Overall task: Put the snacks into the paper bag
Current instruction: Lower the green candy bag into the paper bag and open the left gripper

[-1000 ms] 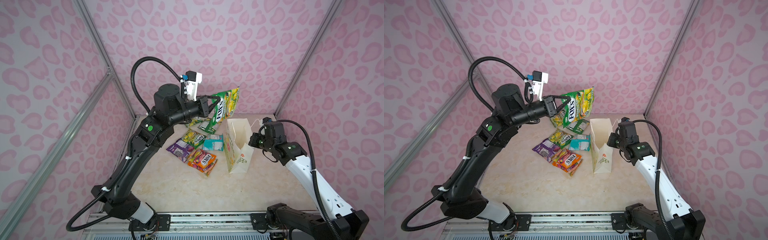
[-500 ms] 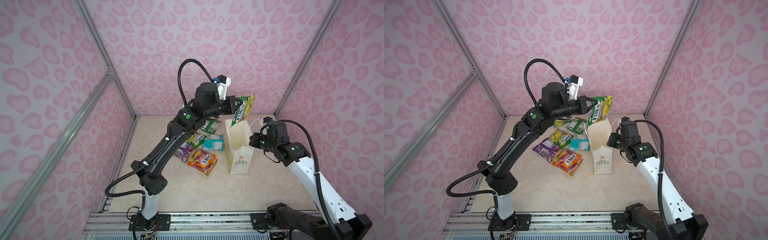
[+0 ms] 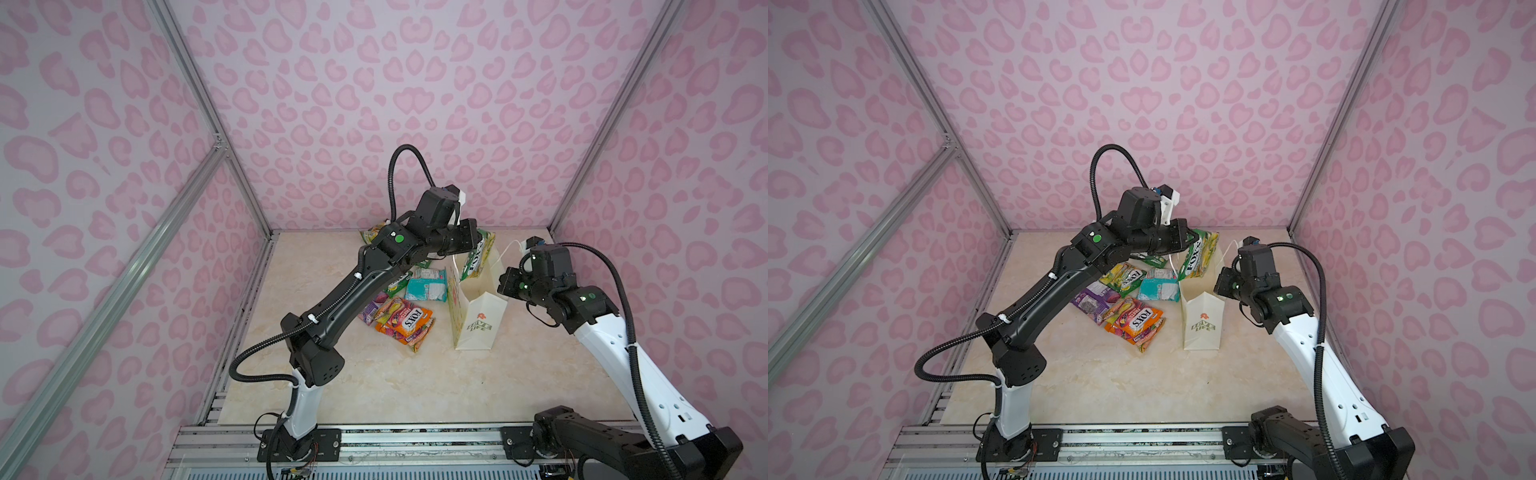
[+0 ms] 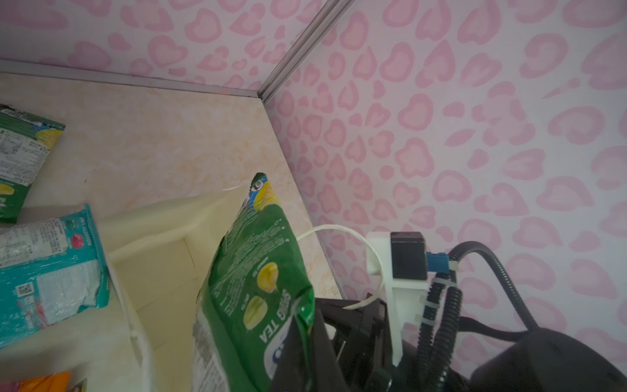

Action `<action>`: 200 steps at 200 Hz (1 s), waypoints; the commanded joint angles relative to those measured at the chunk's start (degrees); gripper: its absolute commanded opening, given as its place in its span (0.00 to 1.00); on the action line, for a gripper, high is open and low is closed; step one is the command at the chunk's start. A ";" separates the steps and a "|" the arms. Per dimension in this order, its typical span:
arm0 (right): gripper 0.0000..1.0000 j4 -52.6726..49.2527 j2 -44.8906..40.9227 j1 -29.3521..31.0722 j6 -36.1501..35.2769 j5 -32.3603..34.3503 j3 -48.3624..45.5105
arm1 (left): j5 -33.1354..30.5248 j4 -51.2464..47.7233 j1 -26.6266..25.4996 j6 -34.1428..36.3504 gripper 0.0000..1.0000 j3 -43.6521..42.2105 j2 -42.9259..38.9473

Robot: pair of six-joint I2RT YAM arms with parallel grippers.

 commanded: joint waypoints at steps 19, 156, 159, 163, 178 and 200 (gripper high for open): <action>0.00 0.58 -0.26 0.03 -0.23 1.48 -0.75 | -5.07 -1.94 -0.82 -0.47 0.03 -0.15 -0.32; 0.00 0.82 0.00 1.24 -0.53 2.79 -1.14 | 3.06 -1.19 -1.14 -2.14 0.48 6.88 7.10; 0.00 0.84 0.00 1.22 -0.53 2.87 -1.15 | 3.28 -1.19 -1.21 -1.89 0.50 7.21 7.14; 0.00 0.82 -0.02 1.25 -0.56 2.96 -1.15 | 3.57 -1.19 -1.30 -1.65 0.55 7.50 7.05; 0.00 0.89 0.00 1.23 -0.60 3.21 -1.17 | 4.76 -0.93 -1.43 -0.42 0.65 7.73 6.15; 0.00 0.81 0.00 1.22 -0.63 3.41 -1.38 | 6.82 -0.99 -1.52 1.99 0.72 7.75 3.34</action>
